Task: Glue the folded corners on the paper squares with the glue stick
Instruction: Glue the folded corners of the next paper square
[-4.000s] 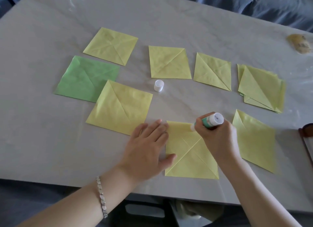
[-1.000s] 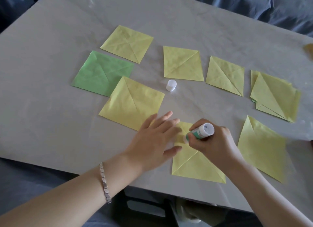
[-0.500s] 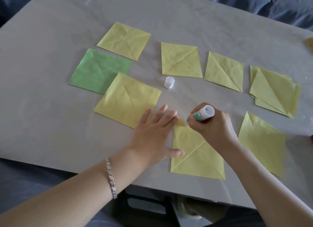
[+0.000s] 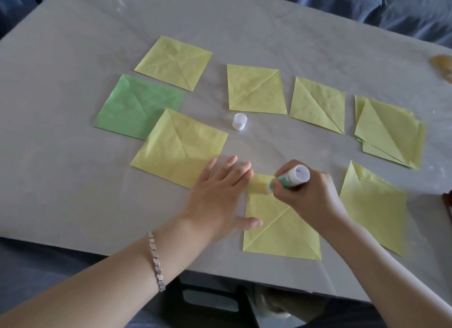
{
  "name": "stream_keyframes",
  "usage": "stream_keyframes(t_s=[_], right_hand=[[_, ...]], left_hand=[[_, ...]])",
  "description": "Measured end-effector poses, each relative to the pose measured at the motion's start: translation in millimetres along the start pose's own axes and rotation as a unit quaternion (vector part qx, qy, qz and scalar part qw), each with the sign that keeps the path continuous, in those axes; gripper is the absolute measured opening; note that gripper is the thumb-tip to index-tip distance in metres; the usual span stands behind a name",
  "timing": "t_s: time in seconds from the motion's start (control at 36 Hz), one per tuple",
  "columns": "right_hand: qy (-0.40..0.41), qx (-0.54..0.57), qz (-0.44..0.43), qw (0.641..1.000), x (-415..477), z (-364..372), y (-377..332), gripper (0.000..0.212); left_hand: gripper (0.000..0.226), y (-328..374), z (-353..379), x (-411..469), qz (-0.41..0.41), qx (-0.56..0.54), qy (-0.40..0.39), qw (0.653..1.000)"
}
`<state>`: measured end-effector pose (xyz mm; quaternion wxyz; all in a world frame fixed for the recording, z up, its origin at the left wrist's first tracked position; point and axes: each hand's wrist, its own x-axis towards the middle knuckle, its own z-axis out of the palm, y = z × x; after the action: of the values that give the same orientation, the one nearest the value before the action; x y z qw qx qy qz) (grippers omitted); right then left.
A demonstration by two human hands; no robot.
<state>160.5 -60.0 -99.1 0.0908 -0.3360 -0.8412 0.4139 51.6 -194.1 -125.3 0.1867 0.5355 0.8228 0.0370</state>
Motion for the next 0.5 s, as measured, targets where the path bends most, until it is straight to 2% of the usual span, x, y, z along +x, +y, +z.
stream_keyframes(t_s=[0.19, 0.5], right_hand=[[0.039, -0.013, -0.005, 0.999, 11.8, -2.6, 0.0, 0.009], [-0.027, -0.016, 0.011, 0.999, -27.8, -8.1, 6.8, 0.017]], left_hand=[[0.094, 2.2, -0.9, 0.8, -0.007, 0.016, -0.008, 1.0], [0.092, 4.8, -4.8, 0.6, -0.015, 0.003, -0.019, 1.0]])
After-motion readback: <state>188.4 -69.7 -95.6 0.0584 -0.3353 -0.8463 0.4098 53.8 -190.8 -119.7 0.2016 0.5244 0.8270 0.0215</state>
